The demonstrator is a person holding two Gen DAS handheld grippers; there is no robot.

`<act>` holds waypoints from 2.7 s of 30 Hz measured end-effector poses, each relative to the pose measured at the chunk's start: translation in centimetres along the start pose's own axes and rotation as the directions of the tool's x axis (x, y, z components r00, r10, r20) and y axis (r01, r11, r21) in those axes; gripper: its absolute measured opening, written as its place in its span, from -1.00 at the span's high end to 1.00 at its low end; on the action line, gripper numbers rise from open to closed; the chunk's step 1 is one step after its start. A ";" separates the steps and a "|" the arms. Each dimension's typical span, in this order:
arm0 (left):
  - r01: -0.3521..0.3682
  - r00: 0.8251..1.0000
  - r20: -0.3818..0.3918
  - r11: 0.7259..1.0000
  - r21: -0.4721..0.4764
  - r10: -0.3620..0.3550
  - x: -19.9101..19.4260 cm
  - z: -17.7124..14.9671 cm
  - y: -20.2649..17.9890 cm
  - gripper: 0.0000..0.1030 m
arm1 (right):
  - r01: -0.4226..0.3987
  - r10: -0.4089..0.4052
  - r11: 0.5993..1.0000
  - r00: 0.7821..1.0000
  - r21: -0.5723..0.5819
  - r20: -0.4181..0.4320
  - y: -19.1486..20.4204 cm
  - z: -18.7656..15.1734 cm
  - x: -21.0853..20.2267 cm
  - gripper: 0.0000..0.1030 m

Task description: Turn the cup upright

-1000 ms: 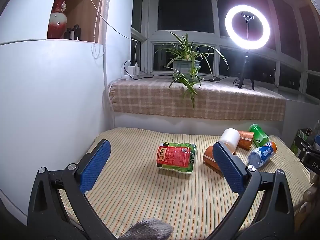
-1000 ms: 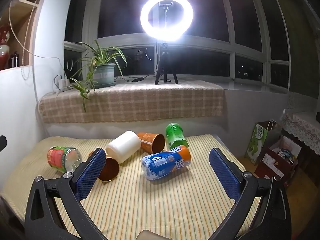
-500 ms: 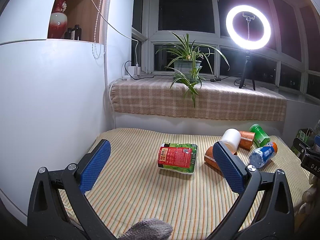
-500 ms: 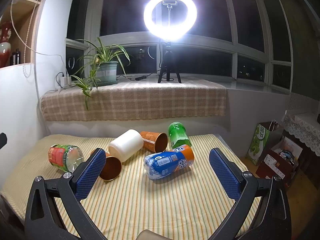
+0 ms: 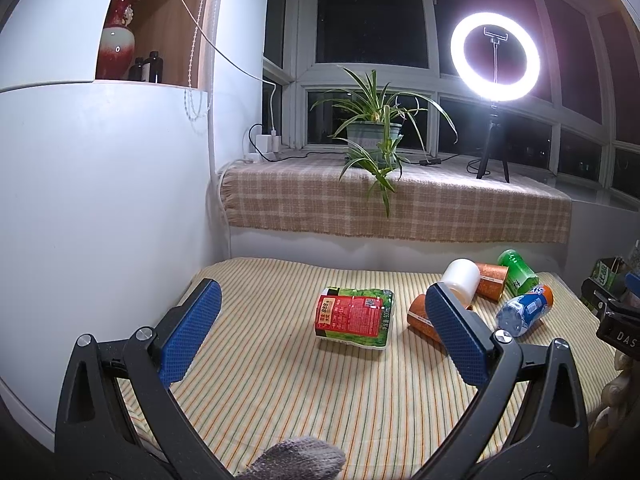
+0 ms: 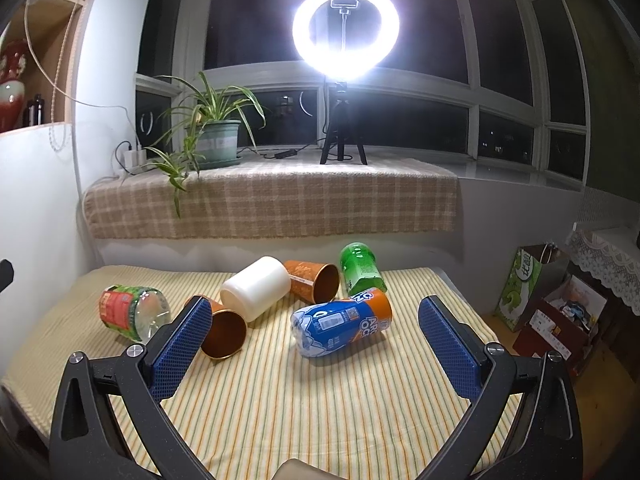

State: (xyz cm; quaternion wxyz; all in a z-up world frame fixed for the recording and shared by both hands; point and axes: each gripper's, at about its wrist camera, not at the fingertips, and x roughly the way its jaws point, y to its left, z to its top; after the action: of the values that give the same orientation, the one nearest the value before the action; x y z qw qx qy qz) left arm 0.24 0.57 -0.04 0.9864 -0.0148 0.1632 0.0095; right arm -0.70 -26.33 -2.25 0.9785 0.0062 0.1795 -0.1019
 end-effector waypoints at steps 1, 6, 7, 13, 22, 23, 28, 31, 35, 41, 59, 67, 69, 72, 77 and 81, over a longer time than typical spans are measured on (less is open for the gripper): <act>-0.001 1.000 -0.001 1.000 0.001 0.001 0.0 0.0 0.0 -1.00 | -0.001 0.001 1.000 1.000 0.001 -0.003 0.0 0.0 0.0 -0.99; 0.000 1.000 -0.002 1.000 0.000 0.000 0.0 0.0 0.0 -1.00 | -0.004 0.004 1.000 1.000 0.003 -0.005 -0.1 0.1 0.1 -0.99; -0.001 1.000 -0.002 1.000 0.000 0.001 0.0 0.0 0.0 -1.00 | -0.004 0.004 1.000 1.000 0.002 -0.005 -0.1 0.1 0.1 -0.99; -0.001 1.000 -0.001 1.000 0.001 0.001 0.0 0.0 0.0 -1.00 | -0.006 0.006 1.000 1.000 -0.001 -0.010 0.0 0.1 0.2 -0.99; 0.000 1.000 -0.001 1.000 0.001 0.000 -0.1 0.0 0.0 -1.00 | -0.012 0.012 1.000 1.000 -0.001 -0.021 0.2 -0.1 0.3 -0.99; 0.000 1.000 -0.001 1.000 0.001 0.000 -0.1 0.1 0.0 -1.00 | -0.013 0.013 1.000 1.000 -0.001 -0.022 0.2 -0.1 0.3 -0.99; -0.002 1.000 -0.003 1.000 0.000 0.002 -0.3 0.0 0.1 -1.00 | -0.020 0.019 1.000 0.999 -0.004 -0.025 0.3 -0.2 0.3 -0.99; -0.004 1.000 -0.007 1.000 -0.004 0.004 -0.3 -0.2 0.4 -1.00 | -0.028 0.028 1.000 0.999 -0.004 -0.029 0.5 -0.3 0.4 -0.99; -0.007 1.000 -0.010 1.000 -0.002 0.007 -0.2 -0.3 0.5 -1.00 | -0.043 0.043 0.999 0.998 -0.002 -0.036 0.6 -0.4 0.5 -0.99; -0.020 1.000 -0.023 1.000 0.002 0.020 0.1 -0.5 0.9 -1.00 | -0.090 0.090 0.996 0.995 0.002 -0.046 0.9 -0.3 1.0 -0.99; -0.097 0.987 -0.131 0.995 -0.013 0.094 1.1 -3.0 5.7 -1.00 | -0.452 0.408 0.870 0.885 -0.198 -0.225 8.5 0.7 6.7 -0.99; -0.155 0.973 -0.180 0.987 -0.046 0.144 0.5 -4.4 8.7 -1.00 | -0.660 0.489 0.646 0.743 -0.383 -0.457 16.7 0.9 10.7 -0.99; -0.173 0.968 -0.193 0.983 -0.055 0.159 0.4 -4.7 9.6 -1.00 | -0.687 0.473 0.577 0.722 -0.442 -0.505 18.9 0.7 11.3 -0.99; -0.198 0.961 -0.212 0.978 -0.070 0.180 0.1 -5.2 10.9 -1.00 | -0.701 0.419 0.486 0.711 -0.522 -0.564 21.8 0.2 12.4 -0.99; -0.224 0.953 -0.231 0.969 -0.103 0.195 -0.3 -5.8 12.7 -1.00 | -0.703 0.316 0.362 0.710 -0.612 -0.629 25.2 -1.2 14.0 -0.99; -0.234 0.951 -0.236 0.965 -0.122 0.201 -0.5 -6.0 13.8 -1.00 | -0.676 0.224 0.311 0.735 -0.668 -0.640 26.8 -2.3 15.9 -0.98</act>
State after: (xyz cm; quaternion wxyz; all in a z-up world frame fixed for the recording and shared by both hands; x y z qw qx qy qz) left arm -2.47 14.12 -5.88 0.9512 -0.0708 0.2714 0.1289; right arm 18.45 -3.12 -10.63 0.7550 -0.4207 0.4064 0.2963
